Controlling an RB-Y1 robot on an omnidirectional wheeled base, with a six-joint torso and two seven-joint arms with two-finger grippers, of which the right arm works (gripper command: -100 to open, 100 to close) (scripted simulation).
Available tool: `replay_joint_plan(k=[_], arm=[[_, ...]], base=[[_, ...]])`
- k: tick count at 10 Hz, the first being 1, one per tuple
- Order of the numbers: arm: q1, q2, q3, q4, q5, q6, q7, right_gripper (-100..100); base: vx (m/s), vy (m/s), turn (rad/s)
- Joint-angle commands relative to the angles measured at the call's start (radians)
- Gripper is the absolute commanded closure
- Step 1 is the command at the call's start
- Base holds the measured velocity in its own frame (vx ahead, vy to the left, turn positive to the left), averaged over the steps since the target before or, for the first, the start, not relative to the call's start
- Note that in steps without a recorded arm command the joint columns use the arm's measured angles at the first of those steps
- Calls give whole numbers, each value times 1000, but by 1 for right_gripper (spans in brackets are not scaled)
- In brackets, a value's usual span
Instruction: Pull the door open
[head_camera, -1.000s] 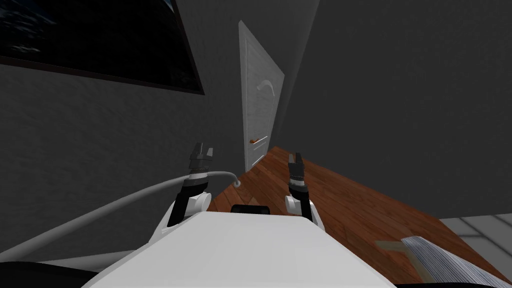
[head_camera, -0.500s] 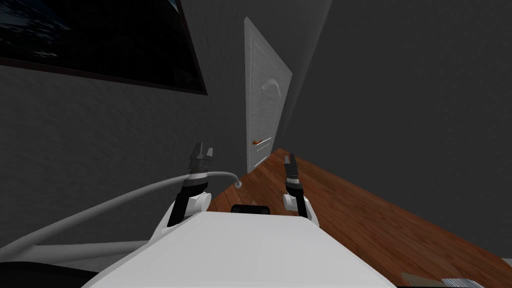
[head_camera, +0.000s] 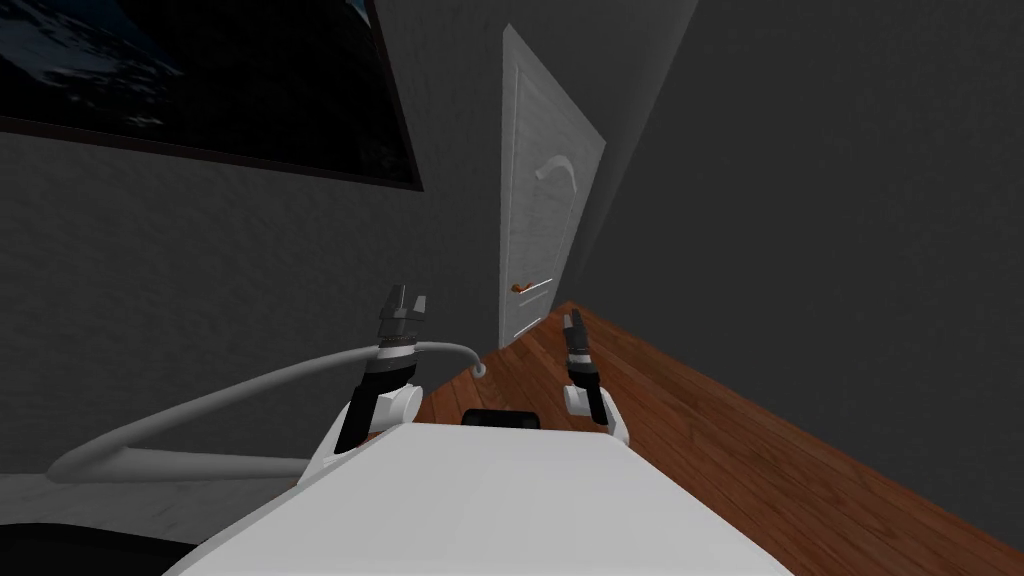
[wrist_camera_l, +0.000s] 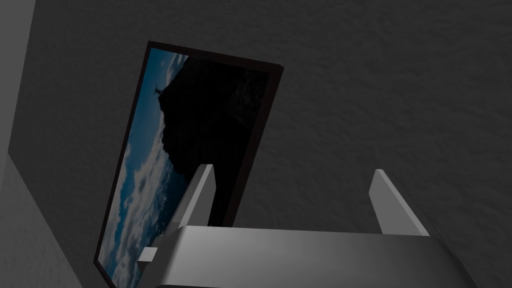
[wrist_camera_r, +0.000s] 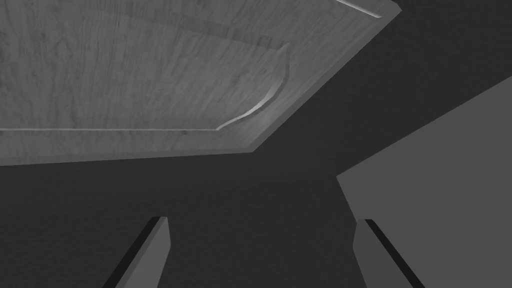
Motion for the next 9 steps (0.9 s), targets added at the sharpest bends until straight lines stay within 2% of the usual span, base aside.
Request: replay_joint_plan(k=[1,4,5,7,8,9], arm=[[-11,-2,1,38,0,-6,-3,-100],[-63,-21,-1,135,-6,-12,-21,-100],[-63,-21,-1,148,-6,-12,-21,-100],[-99,-34,-2,217,-10,-15,-34,-100],[-99,-34,-2,224,-10,-15,-34,-100],[-117,-40,-2,261,-12,-17,-40,-100]], base=[[55,-56,55],[51,-69,170],[61,-56,83],[59,-64,159],[38,-54,83],[39,-52,133]])
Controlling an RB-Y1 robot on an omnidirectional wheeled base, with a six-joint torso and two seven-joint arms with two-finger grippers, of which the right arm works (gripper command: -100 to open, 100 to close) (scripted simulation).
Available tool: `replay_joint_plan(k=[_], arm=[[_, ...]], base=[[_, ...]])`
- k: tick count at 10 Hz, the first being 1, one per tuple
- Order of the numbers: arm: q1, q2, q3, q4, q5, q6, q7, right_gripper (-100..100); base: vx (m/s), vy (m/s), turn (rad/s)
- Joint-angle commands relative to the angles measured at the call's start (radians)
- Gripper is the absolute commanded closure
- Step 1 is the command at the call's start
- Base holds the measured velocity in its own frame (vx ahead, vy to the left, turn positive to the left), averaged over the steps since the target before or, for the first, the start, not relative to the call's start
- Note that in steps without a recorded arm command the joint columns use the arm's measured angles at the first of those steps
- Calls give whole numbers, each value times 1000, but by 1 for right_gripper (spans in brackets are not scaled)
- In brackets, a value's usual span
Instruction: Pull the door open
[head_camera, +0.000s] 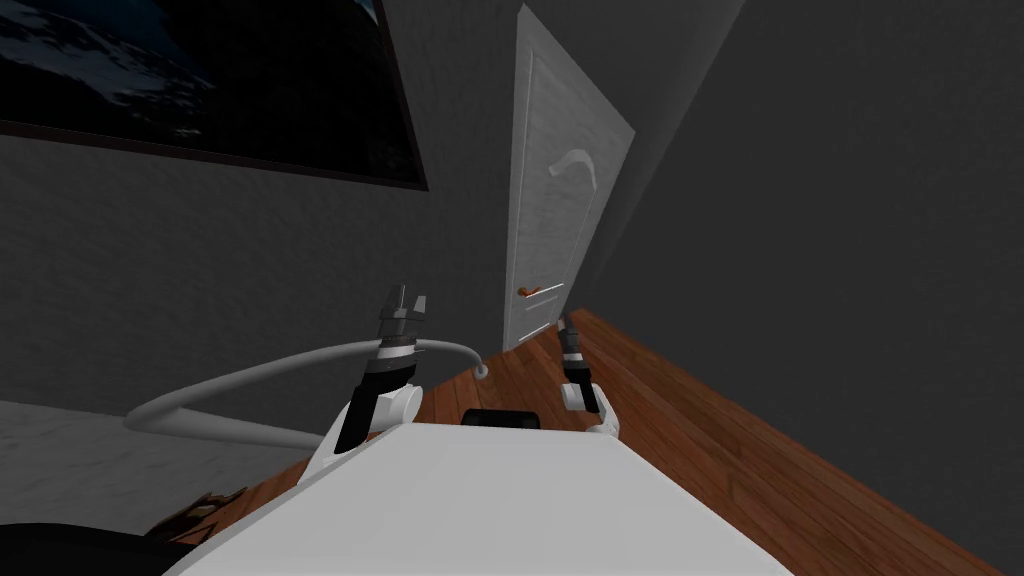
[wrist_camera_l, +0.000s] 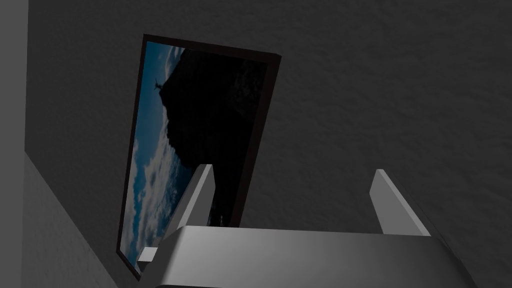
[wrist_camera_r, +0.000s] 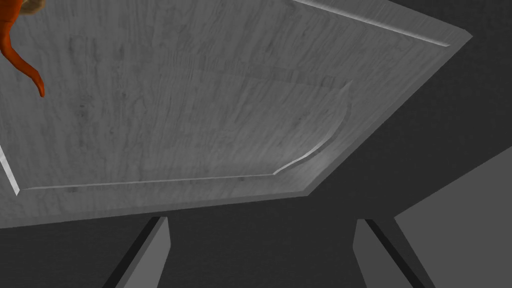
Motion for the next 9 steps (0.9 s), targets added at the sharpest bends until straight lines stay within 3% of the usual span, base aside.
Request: replay_joint_plan(k=[1,2,4,5,8,9], arm=[[-27,-10,-1,50,-3,-5,-10,-100],[-27,-10,-1,62,-3,-5,-10,-100],[-64,-22,-2,134,-7,-9,-23,-100],[-64,-22,-2,139,-7,-9,-23,-100],[-118,-41,-4,252,-13,-15,-42,-100],[-118,-41,-4,256,-13,-15,-42,-100]], base=[[48,-67,210],[41,-55,72],[43,-70,155],[40,-62,89],[49,-75,194],[37,-73,55]])
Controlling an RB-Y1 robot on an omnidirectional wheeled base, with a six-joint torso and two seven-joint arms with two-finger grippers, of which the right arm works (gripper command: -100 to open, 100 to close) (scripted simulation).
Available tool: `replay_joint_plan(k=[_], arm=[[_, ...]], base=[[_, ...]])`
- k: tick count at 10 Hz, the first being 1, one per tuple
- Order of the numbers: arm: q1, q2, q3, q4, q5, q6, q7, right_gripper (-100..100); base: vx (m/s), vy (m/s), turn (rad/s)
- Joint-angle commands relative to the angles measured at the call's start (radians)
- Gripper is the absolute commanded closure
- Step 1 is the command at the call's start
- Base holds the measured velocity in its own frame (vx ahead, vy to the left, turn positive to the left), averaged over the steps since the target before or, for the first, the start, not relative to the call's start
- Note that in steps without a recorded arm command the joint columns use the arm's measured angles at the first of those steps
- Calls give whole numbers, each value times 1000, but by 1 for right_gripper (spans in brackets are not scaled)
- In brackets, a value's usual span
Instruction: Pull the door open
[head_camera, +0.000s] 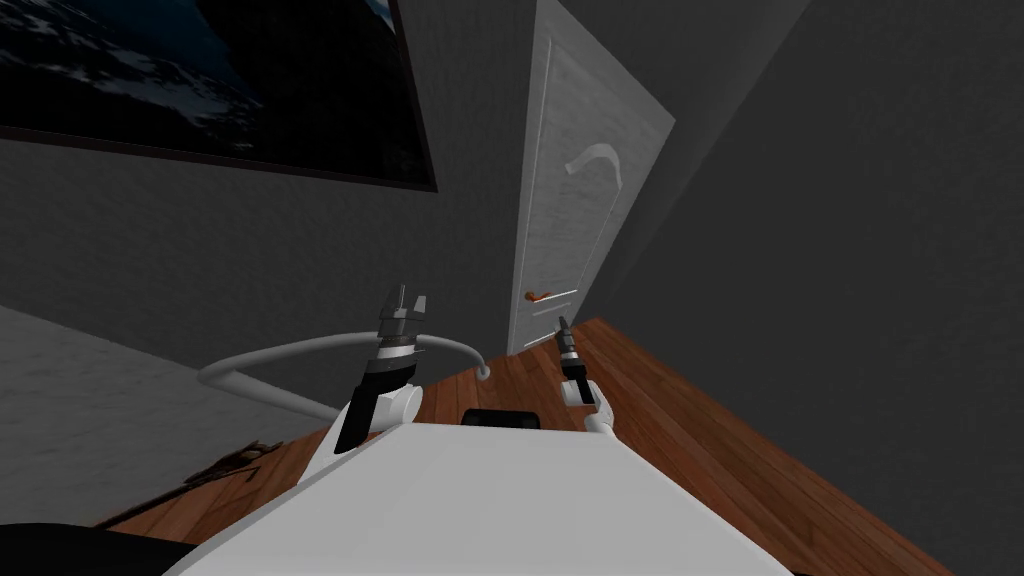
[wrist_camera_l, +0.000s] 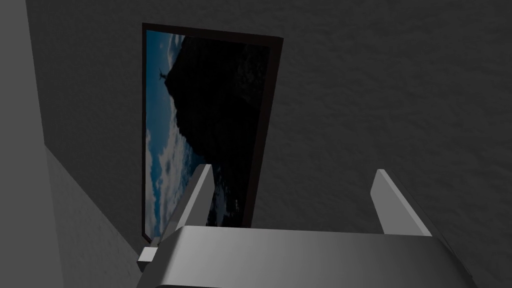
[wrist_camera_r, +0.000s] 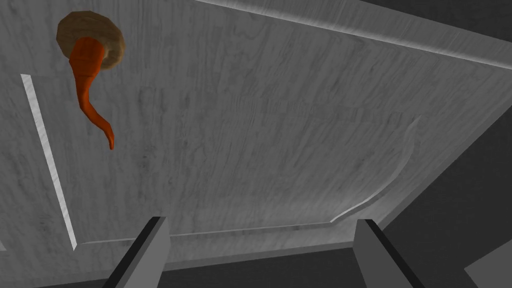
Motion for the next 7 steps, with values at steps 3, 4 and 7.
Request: replay_joint_plan(k=[3,4,7], arm=[[-58,-19,-2,116,-7,-10,-20,-100],[-75,-25,-3,152,-9,-12,-26,-100],[-125,-40,-4,265,-14,-17,-44,-100]], base=[[49,-77,177],[58,-120,197],[39,-116,192]])
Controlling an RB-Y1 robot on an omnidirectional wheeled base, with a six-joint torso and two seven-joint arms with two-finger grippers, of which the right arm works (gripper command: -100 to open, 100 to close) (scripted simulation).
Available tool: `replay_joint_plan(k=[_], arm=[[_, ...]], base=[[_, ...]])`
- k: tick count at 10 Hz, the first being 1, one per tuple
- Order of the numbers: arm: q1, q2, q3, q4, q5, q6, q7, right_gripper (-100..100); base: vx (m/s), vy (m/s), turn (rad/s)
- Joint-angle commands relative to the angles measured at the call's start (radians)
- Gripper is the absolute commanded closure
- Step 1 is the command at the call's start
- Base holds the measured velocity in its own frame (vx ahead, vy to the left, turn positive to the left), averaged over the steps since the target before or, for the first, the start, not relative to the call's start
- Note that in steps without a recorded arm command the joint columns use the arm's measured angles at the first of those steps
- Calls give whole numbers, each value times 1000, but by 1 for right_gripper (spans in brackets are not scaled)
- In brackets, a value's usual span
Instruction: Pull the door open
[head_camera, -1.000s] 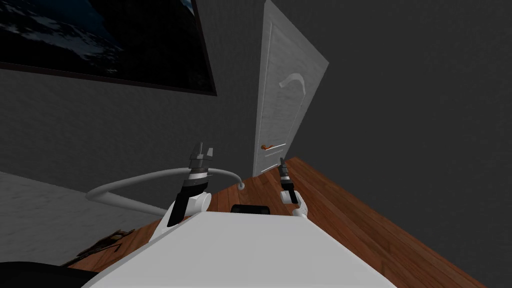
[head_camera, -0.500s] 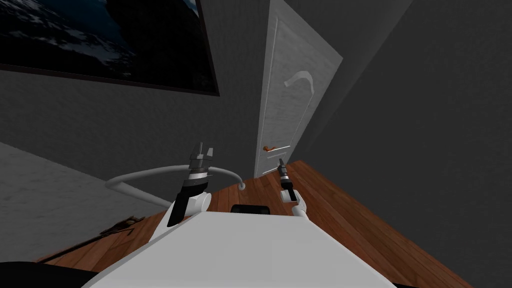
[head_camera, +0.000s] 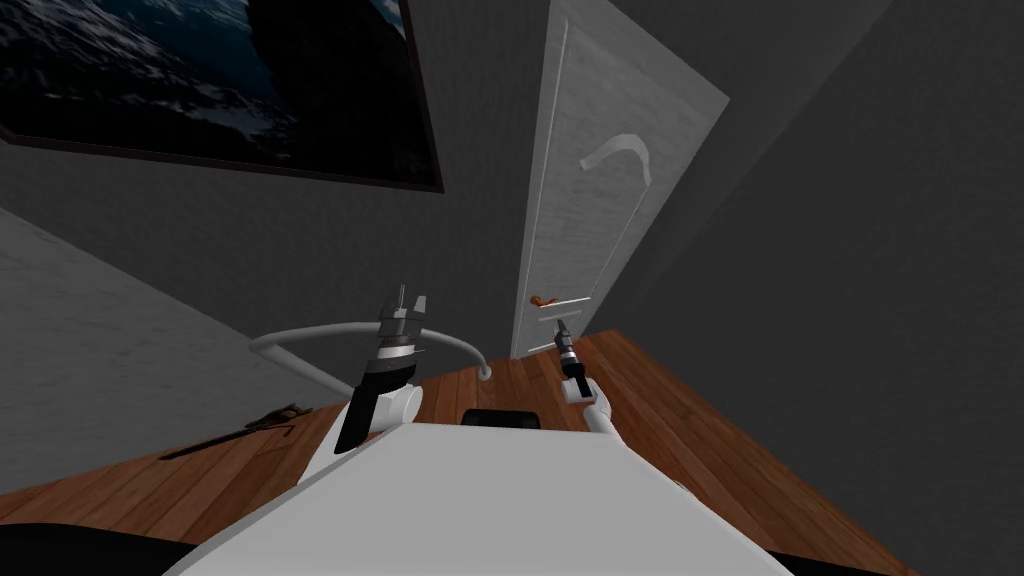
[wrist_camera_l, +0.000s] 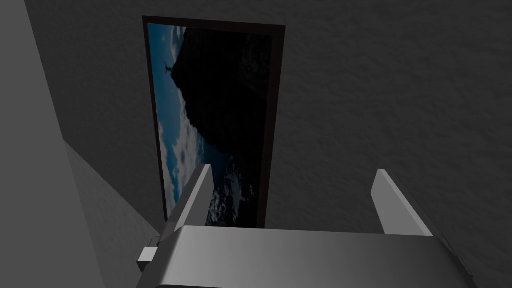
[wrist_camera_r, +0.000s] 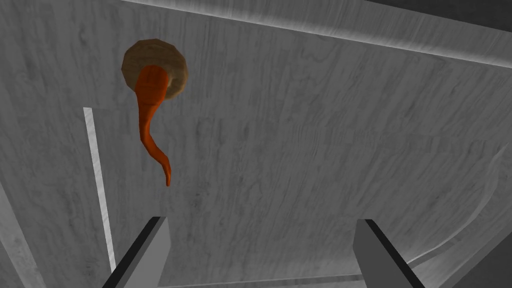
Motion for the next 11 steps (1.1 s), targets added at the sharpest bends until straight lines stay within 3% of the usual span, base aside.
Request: replay_joint_plan(k=[1,2,3,11], arm=[[-25,-9,0,50,-3,0,-11,-100],[-40,-13,-1,86,-5,-1,-17,-100],[-40,-13,-1,91,-5,-1,-17,-100],[-144,-45,-4,314,-16,-12,-54,-100]], base=[[41,-98,213],[44,-96,182],[29,-63,55],[31,-85,155]])
